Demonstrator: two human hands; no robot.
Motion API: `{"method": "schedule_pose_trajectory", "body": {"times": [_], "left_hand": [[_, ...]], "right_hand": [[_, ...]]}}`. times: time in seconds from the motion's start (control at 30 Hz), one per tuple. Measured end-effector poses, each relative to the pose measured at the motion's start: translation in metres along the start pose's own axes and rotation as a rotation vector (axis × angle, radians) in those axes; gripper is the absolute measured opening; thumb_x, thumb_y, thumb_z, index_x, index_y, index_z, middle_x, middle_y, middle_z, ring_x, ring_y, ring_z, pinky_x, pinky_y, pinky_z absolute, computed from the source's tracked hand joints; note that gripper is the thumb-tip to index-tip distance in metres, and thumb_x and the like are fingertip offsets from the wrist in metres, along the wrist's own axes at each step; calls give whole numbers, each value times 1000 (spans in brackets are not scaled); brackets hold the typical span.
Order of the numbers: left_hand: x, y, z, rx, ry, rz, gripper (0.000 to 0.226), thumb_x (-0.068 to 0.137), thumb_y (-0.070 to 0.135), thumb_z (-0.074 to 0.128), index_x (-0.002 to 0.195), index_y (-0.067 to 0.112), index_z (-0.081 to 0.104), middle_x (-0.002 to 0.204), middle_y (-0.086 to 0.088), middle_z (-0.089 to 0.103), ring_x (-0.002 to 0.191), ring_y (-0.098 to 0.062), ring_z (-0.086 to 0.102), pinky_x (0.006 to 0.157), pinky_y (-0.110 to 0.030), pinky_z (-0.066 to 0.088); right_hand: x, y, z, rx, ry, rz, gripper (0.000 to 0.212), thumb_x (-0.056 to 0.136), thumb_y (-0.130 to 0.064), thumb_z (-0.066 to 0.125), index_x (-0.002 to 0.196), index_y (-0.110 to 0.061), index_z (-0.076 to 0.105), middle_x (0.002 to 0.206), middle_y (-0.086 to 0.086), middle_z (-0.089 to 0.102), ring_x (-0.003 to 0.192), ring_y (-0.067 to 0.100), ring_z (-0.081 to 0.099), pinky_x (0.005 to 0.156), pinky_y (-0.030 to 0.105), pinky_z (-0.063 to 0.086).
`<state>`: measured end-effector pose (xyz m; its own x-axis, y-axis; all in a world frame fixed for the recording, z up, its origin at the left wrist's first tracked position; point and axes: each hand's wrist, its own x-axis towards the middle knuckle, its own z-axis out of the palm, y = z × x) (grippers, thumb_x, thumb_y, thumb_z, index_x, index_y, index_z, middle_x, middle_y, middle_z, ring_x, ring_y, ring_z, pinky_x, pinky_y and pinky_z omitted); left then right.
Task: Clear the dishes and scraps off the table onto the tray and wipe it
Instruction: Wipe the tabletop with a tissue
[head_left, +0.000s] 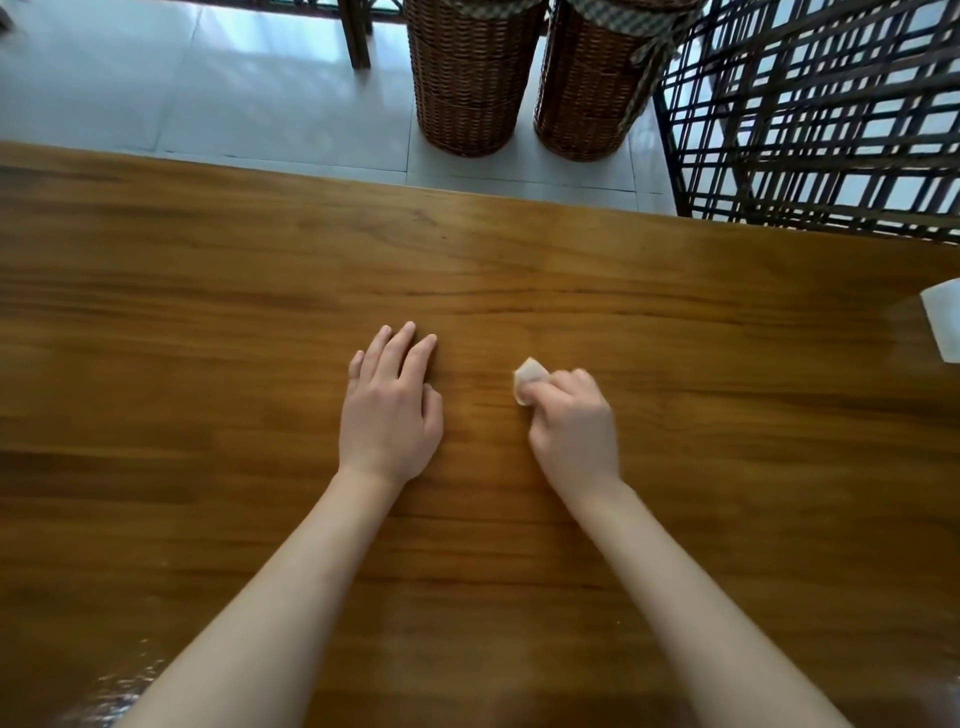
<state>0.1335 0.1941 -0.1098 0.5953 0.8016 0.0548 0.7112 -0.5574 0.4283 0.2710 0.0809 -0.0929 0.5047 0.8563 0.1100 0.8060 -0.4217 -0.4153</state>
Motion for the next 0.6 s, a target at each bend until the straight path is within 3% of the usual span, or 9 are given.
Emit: {"method": "schedule_pose_trajectory", "body": {"times": [0.07,0.2,0.27,0.37,0.47,0.53,0.6], "left_hand": [[0,0,0,0,-2,6,47,90,17,47,136,14,46,144,-10,41,138,-28,28,113,-44,19],[2,-1,2,7,15,11,47,89,17,47,136,13,46,143,-11,42,137,-29,29,112,-44,19],[1,-2,2,7,18,13,46,89,17,47,135,13,47,143,-11,42,137,-29,30,112,-44,19],[0,-3,2,15,16,13,46,89,17,47,135,14,46,144,-10,42,137,-28,29,112,-44,19],[0,-3,3,20,17,14,47,90,17,46,136,14,46,144,-10,41,138,-27,28,113,-43,18],[1,-3,2,16,15,19,47,90,17,46,136,14,46,144,-10,41,138,-28,28,113,-43,18],[1,-3,2,16,17,22,47,90,18,46,136,13,46,144,-10,41,138,-28,29,113,-43,18]], "right_hand": [[-5,27,-18,-43,2,17,25,66,15,60,77,-4,71,73,12,66,70,31,56,63,32,41],[53,56,-24,-126,123,462,32,79,7,47,96,-4,71,93,15,68,90,32,58,77,31,43],[60,22,-12,-86,123,433,34,77,10,45,95,-4,70,92,15,67,91,31,56,78,35,45],[6,-31,7,16,42,92,27,68,18,54,77,-3,69,71,12,64,69,29,54,59,30,47],[-40,-7,-9,25,-7,-77,24,64,17,63,75,-4,68,71,8,65,64,28,55,59,28,40],[-31,32,-28,-68,37,40,25,62,18,62,74,-3,69,71,12,66,66,32,57,60,32,38],[-3,59,-38,-142,96,322,24,73,14,55,84,-1,71,79,15,67,76,35,58,63,32,40]]}}
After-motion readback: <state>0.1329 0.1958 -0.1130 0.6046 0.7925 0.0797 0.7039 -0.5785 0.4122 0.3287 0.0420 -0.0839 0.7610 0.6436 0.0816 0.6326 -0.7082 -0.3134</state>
